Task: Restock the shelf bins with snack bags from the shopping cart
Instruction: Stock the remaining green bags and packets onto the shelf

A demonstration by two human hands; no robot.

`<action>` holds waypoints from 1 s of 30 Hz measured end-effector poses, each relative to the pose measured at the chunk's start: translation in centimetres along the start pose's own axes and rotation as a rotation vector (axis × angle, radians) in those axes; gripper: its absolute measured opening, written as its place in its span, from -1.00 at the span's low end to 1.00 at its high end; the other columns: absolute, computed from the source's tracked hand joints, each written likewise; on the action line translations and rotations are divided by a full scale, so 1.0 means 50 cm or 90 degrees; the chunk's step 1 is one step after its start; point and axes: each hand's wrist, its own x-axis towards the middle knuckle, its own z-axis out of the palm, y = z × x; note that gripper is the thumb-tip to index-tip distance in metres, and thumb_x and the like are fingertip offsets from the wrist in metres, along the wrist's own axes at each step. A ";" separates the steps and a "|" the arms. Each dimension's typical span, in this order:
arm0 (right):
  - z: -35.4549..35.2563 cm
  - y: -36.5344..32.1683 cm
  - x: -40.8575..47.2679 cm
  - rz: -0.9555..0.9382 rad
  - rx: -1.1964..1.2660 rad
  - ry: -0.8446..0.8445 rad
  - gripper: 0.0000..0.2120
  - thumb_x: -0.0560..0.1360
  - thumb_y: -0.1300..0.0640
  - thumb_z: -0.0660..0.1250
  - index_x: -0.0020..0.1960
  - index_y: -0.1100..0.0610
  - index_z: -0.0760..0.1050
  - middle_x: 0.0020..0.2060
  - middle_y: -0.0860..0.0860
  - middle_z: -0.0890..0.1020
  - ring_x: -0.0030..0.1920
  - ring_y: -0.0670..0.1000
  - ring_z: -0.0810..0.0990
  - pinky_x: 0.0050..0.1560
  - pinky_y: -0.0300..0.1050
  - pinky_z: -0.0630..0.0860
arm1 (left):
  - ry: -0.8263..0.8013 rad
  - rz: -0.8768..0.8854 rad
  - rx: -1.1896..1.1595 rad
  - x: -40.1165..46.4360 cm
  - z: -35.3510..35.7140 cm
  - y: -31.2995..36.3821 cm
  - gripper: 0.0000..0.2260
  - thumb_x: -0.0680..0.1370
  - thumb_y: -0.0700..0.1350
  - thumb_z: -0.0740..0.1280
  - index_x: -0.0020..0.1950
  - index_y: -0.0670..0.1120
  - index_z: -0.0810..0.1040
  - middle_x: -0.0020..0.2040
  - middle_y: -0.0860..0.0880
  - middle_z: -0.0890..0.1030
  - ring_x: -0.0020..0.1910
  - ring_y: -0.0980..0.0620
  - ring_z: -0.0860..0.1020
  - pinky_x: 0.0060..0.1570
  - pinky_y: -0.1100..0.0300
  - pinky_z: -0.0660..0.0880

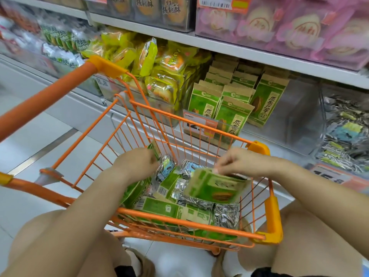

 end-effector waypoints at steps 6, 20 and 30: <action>0.029 -0.064 0.046 0.035 0.464 0.160 -0.80 0.53 0.22 0.32 -0.21 0.12 0.68 -0.46 -0.02 0.60 -0.50 -0.11 0.45 -0.48 -0.30 0.36 | 0.005 -0.037 -0.834 -0.028 -0.065 0.069 -0.58 0.52 0.23 0.15 -0.07 -0.06 0.63 -0.18 -0.07 0.70 -0.16 -0.01 0.67 -0.21 0.26 0.60; 0.092 -0.085 0.091 0.067 0.532 0.241 -0.85 0.47 0.12 0.41 -0.03 0.19 0.61 -0.32 0.04 0.65 -0.41 -0.07 0.60 -0.44 -0.28 0.50 | 0.286 -0.091 -0.629 -0.019 -0.038 0.026 -0.64 0.64 0.07 0.12 -0.09 -0.12 0.59 -0.24 -0.03 0.65 -0.31 0.03 0.63 -0.27 0.10 0.58; 0.072 -0.048 0.091 0.068 0.500 0.329 -0.89 0.50 0.10 0.39 -0.16 0.13 0.58 -0.39 -0.03 0.68 -0.37 -0.08 0.65 -0.25 -0.16 0.54 | -0.162 -0.101 0.332 -0.008 0.029 0.043 -0.87 0.55 -0.08 0.28 -0.13 -0.11 0.42 -0.22 -0.01 0.45 -0.15 -0.03 0.49 -0.19 0.15 0.46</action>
